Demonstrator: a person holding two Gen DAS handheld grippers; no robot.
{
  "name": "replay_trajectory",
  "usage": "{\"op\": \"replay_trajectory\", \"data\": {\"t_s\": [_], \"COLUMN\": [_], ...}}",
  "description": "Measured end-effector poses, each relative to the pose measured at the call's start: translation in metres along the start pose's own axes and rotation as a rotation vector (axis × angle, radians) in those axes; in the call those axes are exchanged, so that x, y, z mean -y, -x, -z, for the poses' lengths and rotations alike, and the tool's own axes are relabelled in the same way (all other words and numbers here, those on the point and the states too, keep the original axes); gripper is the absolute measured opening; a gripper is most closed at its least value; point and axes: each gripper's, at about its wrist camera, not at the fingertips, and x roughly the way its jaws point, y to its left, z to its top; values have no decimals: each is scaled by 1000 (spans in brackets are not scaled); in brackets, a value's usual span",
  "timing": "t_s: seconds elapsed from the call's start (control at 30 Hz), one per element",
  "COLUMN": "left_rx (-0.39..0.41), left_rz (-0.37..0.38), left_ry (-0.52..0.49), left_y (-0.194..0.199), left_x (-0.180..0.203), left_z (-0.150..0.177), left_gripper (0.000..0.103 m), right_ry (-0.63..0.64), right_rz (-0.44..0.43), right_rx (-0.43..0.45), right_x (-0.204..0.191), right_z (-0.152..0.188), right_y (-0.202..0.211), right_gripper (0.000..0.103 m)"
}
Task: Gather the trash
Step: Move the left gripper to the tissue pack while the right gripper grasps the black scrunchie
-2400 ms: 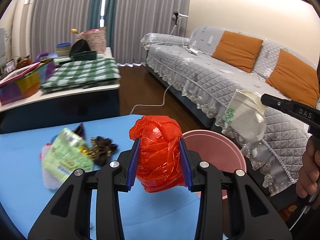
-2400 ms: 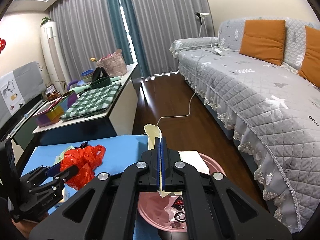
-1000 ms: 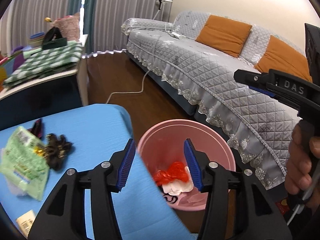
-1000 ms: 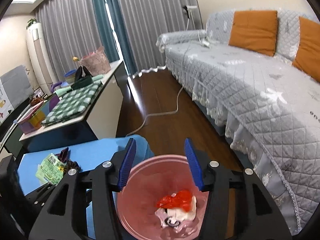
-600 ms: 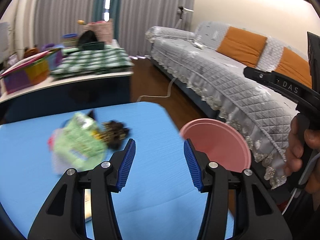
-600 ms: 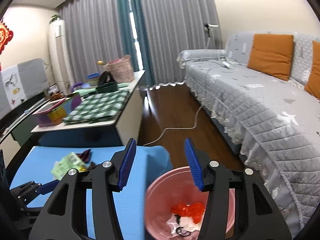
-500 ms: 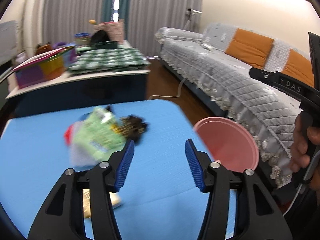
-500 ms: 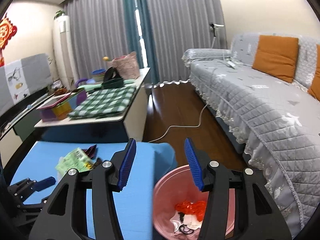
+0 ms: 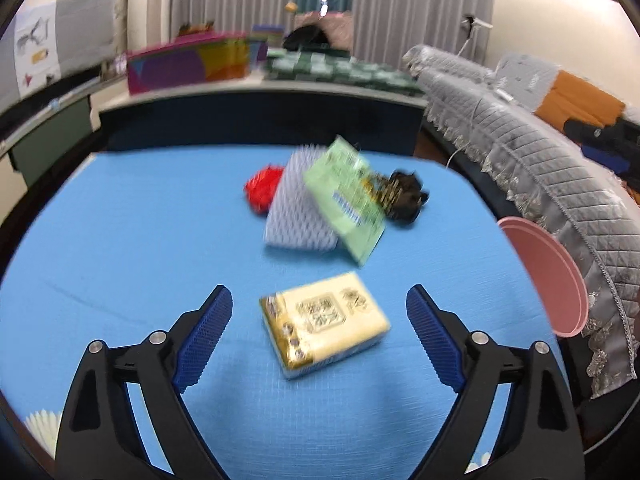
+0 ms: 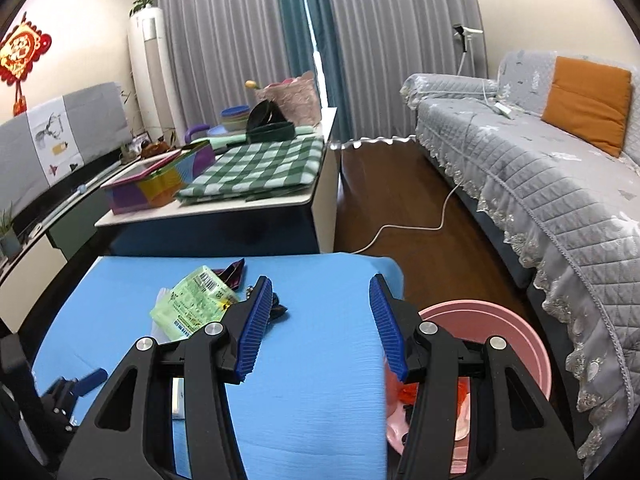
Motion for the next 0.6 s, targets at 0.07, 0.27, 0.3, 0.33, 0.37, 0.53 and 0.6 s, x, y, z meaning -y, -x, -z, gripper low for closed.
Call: {"op": "replay_trajectory", "data": {"t_s": [0.07,0.27,0.3,0.33,0.37,0.53,0.6], "left_rx": [-31,-93,-100,-106,-112,-130,-131], "left_rz": [4,-30,-28,-32,-40,-66,-66], "left_ry": [10,29,31,26,17,23,29], "left_y": [-7,-25,-26,-28,-29,-34,-34], "left_x": [0,5,6,7,9,6,3], "left_z": [4,9,10,11,12,13,11], "left_gripper": [86,89,89,89,89,88,80], "right_ry": [10,30,35,37,39,44,41], "right_rz": [-4,-14,-15,-15,-17,-25,-35], "right_rx": [-10,-45,-51,-55,-63,-92,-115], "right_x": [-6,-17,-19,-20,-22,-29,-32], "right_z": [1,5,6,7,7,11,14], "right_y": [-6,-22,-25,-26,-30,-45,-55], "right_gripper": [51,51,52,52,52,52,52]}}
